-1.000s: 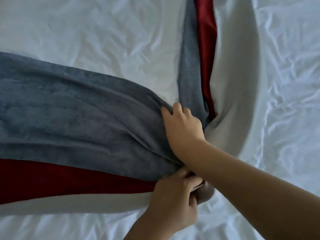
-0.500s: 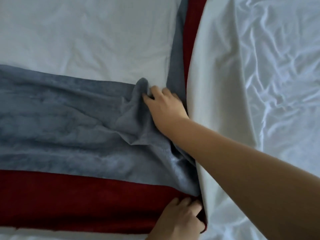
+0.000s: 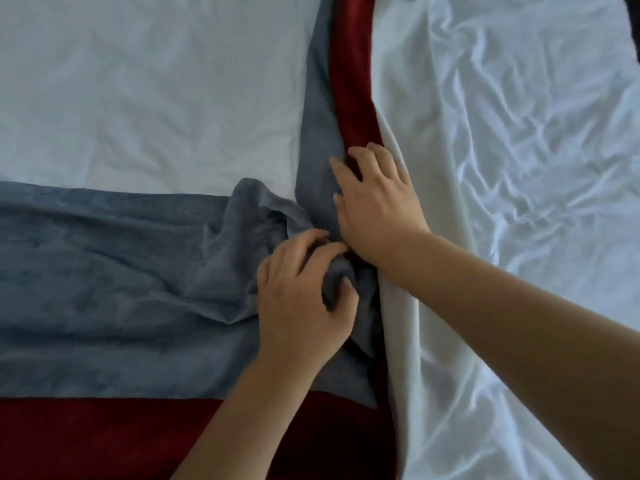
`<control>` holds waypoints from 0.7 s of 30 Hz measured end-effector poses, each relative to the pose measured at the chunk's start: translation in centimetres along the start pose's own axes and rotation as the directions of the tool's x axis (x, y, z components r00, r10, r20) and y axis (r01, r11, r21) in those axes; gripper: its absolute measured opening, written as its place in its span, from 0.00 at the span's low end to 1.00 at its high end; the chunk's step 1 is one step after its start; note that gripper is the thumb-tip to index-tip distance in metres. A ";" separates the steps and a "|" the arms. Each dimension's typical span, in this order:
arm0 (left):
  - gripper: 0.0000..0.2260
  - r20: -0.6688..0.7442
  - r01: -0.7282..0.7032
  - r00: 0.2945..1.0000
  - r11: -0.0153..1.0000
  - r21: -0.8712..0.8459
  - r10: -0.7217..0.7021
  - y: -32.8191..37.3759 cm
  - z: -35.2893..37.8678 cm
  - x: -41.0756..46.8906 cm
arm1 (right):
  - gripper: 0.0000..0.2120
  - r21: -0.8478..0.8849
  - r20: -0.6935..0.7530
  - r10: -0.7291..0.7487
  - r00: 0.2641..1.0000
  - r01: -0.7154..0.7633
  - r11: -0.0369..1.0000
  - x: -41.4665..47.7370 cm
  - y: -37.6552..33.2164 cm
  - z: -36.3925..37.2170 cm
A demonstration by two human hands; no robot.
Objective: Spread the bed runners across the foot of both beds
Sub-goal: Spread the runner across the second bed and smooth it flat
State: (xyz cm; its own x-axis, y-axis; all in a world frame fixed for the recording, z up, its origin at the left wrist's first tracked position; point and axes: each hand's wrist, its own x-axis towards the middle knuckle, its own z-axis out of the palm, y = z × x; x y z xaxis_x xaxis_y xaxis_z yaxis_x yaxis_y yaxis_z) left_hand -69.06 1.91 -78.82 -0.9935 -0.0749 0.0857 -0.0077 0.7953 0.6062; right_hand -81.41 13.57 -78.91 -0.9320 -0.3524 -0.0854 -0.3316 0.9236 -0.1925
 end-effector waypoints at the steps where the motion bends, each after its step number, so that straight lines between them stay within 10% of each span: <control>1: 0.16 0.050 0.031 0.998 1.000 0.003 -0.031 0.0 0.5 1.0 | 0.27 -0.008 0.053 0.012 0.999 -0.012 1.000 0.7 0.4 0.0; 14: 0.25 0.441 0.228 0.862 0.968 0.107 -0.251 -0.4 1.3 5.8 | 0.41 0.065 0.159 0.145 0.977 -0.157 0.986 6.1 -0.7 -0.6; 21: 0.45 0.304 0.200 0.889 0.888 0.414 -0.342 2.4 3.4 7.1 | 0.50 0.042 0.321 0.405 0.856 -0.440 0.897 12.2 1.7 -1.2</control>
State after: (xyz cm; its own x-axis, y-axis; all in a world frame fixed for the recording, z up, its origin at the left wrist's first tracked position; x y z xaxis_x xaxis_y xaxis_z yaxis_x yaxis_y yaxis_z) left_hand -76.55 5.32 -79.47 -0.9151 -0.1559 -0.3718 -0.2528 0.9403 0.2280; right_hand -93.55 11.05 -79.11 -0.8851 0.0237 -0.4648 0.1185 0.9772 -0.1759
